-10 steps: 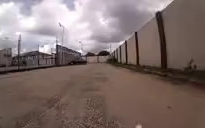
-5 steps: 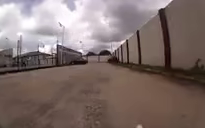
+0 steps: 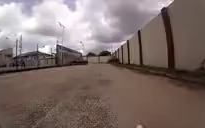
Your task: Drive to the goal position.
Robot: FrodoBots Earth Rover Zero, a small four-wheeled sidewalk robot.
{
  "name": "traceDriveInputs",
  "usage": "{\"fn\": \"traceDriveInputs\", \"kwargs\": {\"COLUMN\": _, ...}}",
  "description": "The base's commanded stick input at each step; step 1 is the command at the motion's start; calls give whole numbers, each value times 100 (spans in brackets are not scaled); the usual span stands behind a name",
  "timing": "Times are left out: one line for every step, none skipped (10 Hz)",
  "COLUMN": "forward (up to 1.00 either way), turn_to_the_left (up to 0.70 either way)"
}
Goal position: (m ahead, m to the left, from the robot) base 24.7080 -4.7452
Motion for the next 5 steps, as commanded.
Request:
{"fn": "traceDriveInputs", "kwargs": {"forward": 50, "turn_to_the_left": -1}}
{"fn": "traceDriveInputs", "kwargs": {"forward": 50, "turn_to_the_left": -1}}
{"fn": "traceDriveInputs", "kwargs": {"forward": 50, "turn_to_the_left": -1}}
{"fn": "traceDriveInputs", "kwargs": {"forward": 50, "turn_to_the_left": -1}}
{"fn": "traceDriveInputs", "kwargs": {"forward": 50, "turn_to_the_left": -1}}
